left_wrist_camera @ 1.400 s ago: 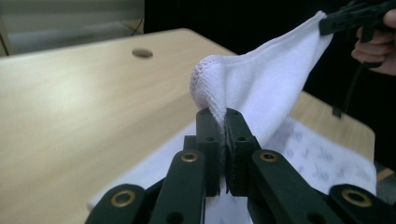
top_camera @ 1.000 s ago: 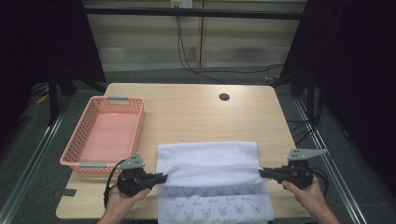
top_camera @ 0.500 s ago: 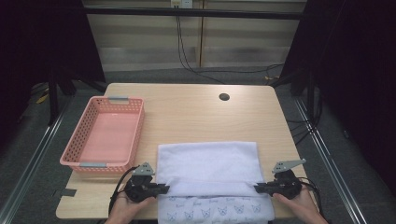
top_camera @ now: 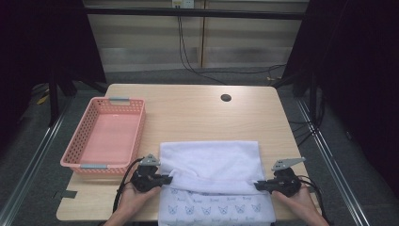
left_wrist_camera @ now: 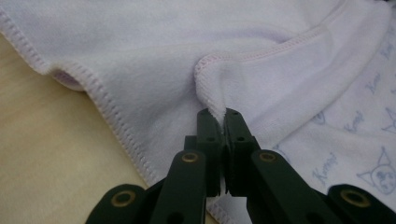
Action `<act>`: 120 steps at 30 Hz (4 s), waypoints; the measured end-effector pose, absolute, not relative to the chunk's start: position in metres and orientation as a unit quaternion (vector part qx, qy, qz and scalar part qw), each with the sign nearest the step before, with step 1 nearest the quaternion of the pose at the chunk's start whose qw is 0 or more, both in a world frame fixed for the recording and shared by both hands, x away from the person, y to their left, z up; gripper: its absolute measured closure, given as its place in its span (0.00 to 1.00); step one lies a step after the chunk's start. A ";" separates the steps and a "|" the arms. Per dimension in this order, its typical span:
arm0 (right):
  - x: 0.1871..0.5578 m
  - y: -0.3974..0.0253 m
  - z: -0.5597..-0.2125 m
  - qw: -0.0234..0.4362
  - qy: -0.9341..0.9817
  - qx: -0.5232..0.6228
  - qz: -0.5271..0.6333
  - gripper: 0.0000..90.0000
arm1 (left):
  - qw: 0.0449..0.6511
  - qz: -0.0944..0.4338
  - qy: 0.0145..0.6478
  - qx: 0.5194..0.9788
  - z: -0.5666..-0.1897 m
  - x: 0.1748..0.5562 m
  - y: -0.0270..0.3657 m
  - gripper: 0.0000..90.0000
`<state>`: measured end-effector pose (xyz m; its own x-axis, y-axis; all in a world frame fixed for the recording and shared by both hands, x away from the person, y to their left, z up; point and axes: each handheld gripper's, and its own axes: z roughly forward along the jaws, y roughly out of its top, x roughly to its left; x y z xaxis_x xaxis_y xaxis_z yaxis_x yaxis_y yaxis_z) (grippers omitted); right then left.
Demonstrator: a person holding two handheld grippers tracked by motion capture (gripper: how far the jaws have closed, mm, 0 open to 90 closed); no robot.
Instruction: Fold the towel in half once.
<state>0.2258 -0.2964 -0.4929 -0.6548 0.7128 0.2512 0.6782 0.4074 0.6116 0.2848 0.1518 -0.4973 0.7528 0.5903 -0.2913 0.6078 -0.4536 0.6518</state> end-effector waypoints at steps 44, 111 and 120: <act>0.373 -0.304 -0.500 0.089 0.796 0.482 0.355 0.97 | 0.382 0.064 0.433 0.814 -0.502 0.446 0.119 0.97; 0.218 -0.321 -0.464 0.056 0.810 0.392 0.432 0.96 | 0.431 0.013 0.302 0.850 -0.475 0.252 0.165 0.93; 0.198 -0.319 -0.476 0.036 0.835 0.382 0.394 0.90 | 0.404 -0.002 0.279 0.871 -0.483 0.237 0.167 0.92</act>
